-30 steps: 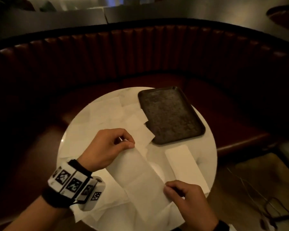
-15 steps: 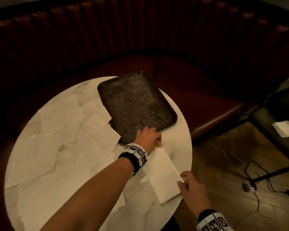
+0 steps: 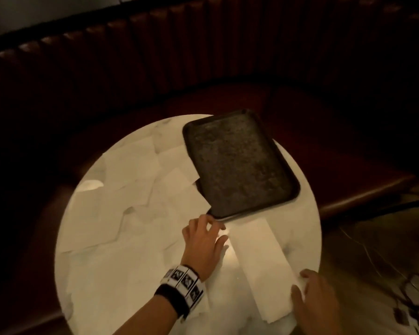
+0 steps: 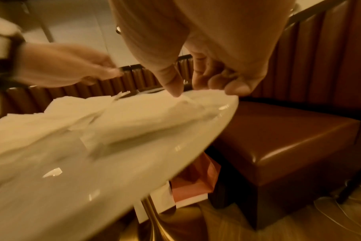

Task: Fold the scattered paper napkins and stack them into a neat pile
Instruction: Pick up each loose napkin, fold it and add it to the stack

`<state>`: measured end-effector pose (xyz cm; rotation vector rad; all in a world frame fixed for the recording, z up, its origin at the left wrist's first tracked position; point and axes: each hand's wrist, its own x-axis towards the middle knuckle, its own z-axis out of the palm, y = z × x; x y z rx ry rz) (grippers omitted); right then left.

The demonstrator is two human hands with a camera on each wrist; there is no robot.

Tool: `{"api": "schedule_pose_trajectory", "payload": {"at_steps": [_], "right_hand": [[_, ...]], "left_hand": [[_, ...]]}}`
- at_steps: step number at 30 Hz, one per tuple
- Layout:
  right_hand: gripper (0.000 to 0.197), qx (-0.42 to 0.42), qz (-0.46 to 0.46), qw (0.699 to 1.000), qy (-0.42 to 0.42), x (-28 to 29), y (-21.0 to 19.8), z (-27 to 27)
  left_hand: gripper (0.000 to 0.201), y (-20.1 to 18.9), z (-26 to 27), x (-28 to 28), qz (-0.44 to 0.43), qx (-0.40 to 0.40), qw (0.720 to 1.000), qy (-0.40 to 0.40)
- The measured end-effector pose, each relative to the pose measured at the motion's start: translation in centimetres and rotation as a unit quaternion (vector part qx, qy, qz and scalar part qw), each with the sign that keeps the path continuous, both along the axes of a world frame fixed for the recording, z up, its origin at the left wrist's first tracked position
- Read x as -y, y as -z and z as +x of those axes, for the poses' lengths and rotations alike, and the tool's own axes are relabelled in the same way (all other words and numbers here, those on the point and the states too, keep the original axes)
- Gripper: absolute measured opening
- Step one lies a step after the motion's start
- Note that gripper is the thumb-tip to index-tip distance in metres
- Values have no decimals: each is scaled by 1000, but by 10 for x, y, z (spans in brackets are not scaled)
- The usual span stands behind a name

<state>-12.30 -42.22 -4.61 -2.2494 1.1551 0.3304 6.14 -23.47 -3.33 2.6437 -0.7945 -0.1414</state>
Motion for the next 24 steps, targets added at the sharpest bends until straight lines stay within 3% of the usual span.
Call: {"api": "schedule_pose_trajectory", "payload": {"at_steps": [4, 7, 9, 12, 16, 20, 24], "right_hand": [[40, 50, -93, 993, -59, -20, -6, 13], [34, 121, -38, 984, -126, -52, -15, 42], [30, 132, 21, 971, -196, -74, -21, 70], [26, 154, 62, 936, -310, -109, -27, 116], [28, 183, 43, 889, -417, -164, -33, 177], [37, 187, 8, 887, -422, -205, -36, 248], [49, 133, -77, 887, -436, -219, -33, 305]], "left_hand": [[26, 2, -29, -104, 5, -6, 991, -132], [34, 5, -51, -173, 33, -52, 974, -216], [39, 6, -67, -204, 64, -91, 969, -219], [41, -1, -80, -226, 62, -114, 966, -225], [36, -10, -78, -239, 56, -120, 955, -266], [33, -14, -81, -243, 16, -108, 950, -291], [33, -8, -95, -251, 1, -90, 952, -293]]}}
